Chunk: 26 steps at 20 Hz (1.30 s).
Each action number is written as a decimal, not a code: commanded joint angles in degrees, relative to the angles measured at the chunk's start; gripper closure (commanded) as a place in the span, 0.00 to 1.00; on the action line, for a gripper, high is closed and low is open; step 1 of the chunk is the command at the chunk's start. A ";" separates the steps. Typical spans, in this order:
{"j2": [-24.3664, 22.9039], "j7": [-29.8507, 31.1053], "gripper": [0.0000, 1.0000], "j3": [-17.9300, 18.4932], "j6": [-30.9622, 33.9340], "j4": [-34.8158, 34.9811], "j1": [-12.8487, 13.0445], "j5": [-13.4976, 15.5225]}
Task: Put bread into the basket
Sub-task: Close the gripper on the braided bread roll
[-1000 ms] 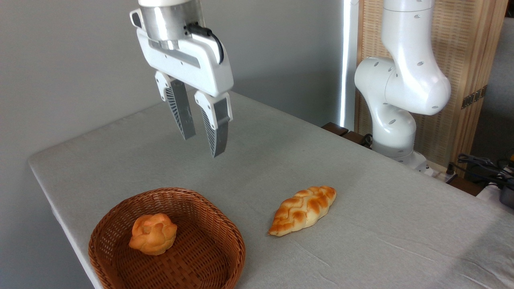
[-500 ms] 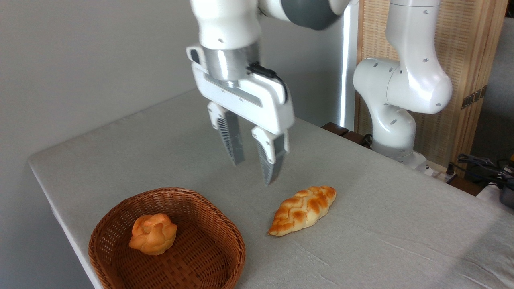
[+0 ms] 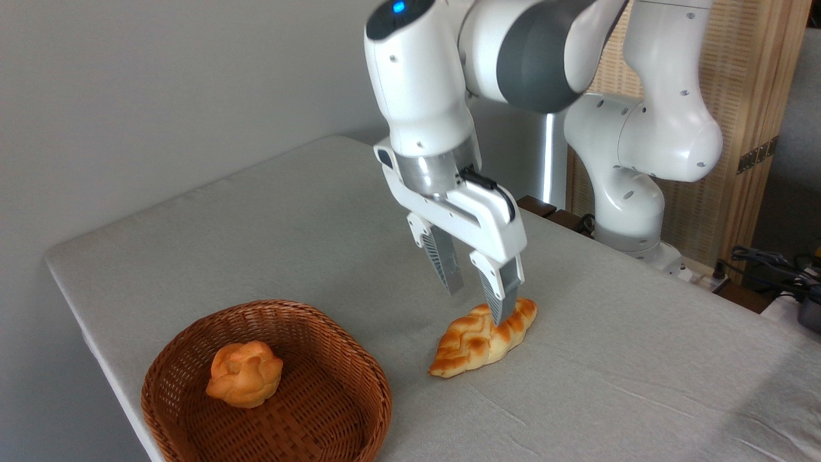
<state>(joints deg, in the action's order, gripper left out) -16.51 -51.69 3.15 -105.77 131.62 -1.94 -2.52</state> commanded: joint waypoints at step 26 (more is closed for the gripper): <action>0.51 -2.98 0.74 2.30 -4.11 3.05 0.19 1.62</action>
<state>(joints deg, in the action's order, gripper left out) -15.86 -53.46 4.95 -111.60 138.68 -1.94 -2.87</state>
